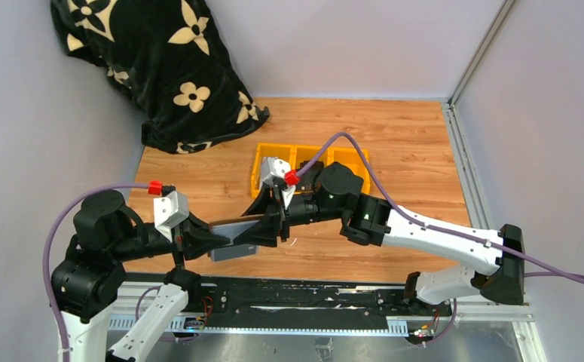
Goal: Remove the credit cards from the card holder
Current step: Remove the credit card from the card holder.
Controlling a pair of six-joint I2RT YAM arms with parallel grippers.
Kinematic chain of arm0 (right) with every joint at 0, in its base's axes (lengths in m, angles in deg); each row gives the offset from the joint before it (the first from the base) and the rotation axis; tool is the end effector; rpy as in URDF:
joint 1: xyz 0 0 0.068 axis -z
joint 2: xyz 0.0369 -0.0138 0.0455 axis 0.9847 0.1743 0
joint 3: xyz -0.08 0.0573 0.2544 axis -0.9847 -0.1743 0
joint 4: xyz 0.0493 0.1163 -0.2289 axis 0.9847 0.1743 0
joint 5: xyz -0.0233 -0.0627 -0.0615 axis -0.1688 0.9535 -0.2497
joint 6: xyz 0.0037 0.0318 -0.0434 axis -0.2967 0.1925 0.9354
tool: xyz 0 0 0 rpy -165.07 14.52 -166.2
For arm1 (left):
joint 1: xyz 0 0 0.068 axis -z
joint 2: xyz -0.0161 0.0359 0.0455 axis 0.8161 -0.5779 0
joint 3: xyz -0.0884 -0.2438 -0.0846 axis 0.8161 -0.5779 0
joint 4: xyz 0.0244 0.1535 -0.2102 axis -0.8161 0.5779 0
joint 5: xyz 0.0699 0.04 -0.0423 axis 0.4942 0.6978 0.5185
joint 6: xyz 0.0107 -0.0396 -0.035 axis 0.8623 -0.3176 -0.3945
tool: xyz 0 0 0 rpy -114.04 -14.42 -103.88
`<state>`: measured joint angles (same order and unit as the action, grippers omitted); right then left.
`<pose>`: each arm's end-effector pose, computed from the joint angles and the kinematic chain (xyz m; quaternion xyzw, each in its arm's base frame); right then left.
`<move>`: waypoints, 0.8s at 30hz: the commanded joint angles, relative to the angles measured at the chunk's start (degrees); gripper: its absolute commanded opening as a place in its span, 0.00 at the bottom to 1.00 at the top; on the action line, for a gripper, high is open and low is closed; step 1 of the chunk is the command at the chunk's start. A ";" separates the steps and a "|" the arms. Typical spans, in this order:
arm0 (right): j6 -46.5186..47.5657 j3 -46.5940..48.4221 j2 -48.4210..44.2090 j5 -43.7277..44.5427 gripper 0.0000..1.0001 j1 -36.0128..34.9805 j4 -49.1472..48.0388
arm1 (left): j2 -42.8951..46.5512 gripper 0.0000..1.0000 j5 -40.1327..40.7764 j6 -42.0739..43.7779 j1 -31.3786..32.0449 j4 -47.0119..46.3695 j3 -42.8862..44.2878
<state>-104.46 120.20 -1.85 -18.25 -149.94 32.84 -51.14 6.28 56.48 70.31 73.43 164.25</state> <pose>0.0818 0.2815 0.4217 -0.4745 0.4195 0.6374 0.4388 0.0156 -0.0351 0.4352 0.4056 0.6530 -0.4238 0.4791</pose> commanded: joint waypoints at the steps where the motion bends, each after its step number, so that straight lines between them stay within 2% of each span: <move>1: 9.17 13.49 3.35 -5.54 0.47 -0.38 25.13 | -0.37 0.00 -1.63 6.71 0.33 4.97 -0.22; 2: 13.50 17.45 4.91 -6.29 0.50 -0.34 32.14 | -1.35 0.00 -2.70 8.93 0.37 8.29 -0.21; 5: 22.79 27.41 10.74 -7.46 0.54 -0.34 49.95 | -4.12 0.00 -2.25 14.13 0.50 13.62 0.00; 8: 28.85 36.25 16.26 -7.21 0.55 -0.36 64.26 | -4.55 0.00 -1.41 15.73 1.07 14.10 0.58; 11: 31.82 42.01 19.73 -7.29 0.56 -0.43 71.42 | -4.60 0.00 -0.10 16.48 1.32 14.12 0.59; 13: 32.57 44.38 20.83 -7.57 0.55 -0.43 72.62 | -4.66 0.00 0.31 16.92 1.51 14.12 0.52; 14: 32.64 45.10 21.20 -7.41 0.53 -0.50 72.78 | -4.72 0.00 0.45 17.07 1.52 14.12 0.55; 16: 32.87 46.13 21.76 -7.29 0.40 -0.50 72.69 | -4.66 0.00 0.60 17.69 1.60 14.33 0.49; 19: 32.98 47.41 22.14 -5.76 0.08 -0.49 72.23 | -4.24 0.00 1.23 18.63 1.61 14.53 0.33; 20: 32.79 47.60 21.96 -4.35 0.01 -0.48 71.62 | -4.13 0.02 1.49 18.90 1.61 14.55 0.46; 21: 32.35 47.47 21.84 -2.53 0.00 -0.46 70.47 | -4.12 0.18 1.71 19.10 1.60 14.56 0.54; 22: 31.64 46.92 20.98 -0.50 0.00 -0.39 69.01 | -4.14 0.42 1.82 19.30 1.61 14.60 0.67; 24: 29.81 44.34 18.76 2.07 0.00 0.07 64.12 | -4.00 0.80 1.98 19.69 1.61 14.62 1.32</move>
<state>-72.84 165.10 20.75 -21.46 -149.96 102.20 -55.97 7.61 73.84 71.47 87.51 164.18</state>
